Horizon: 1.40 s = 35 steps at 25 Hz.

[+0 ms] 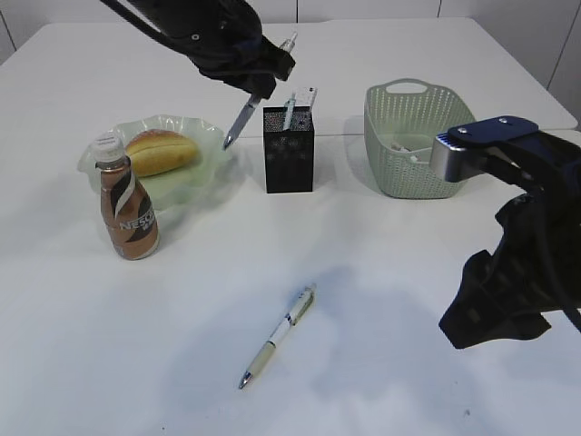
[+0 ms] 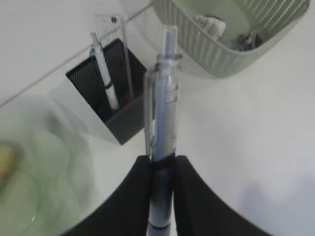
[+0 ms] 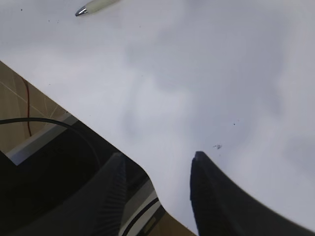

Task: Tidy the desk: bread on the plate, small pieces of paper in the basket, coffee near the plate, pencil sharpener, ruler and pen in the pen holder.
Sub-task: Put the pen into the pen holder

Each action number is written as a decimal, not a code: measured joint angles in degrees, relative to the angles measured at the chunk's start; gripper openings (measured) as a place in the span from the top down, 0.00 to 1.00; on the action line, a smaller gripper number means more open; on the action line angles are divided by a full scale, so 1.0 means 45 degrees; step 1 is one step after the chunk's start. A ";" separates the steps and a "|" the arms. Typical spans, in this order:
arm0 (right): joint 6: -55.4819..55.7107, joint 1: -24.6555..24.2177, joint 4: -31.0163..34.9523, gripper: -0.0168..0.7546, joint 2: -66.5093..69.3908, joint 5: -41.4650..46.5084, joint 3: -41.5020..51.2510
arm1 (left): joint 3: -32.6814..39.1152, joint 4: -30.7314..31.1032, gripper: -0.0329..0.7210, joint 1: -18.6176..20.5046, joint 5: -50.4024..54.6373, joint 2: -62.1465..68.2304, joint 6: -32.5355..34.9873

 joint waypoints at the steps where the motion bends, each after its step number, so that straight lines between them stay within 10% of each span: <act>1: 0.0000 0.0000 0.0000 0.52 0.0000 0.0000 0.0000 | 0.0000 0.0032 0.85 0.0000 -0.0401 0.0000 0.0000; 18: -0.0076 0.0000 0.0000 0.52 0.0000 -0.0025 0.0000 | 0.3157 0.0326 0.85 0.0000 -1.1259 0.0025 0.0000; 35: -0.0272 0.0000 0.0000 0.52 0.0000 -0.0073 0.0000 | 0.3257 -0.0377 0.85 0.0000 -1.5180 0.2118 0.0000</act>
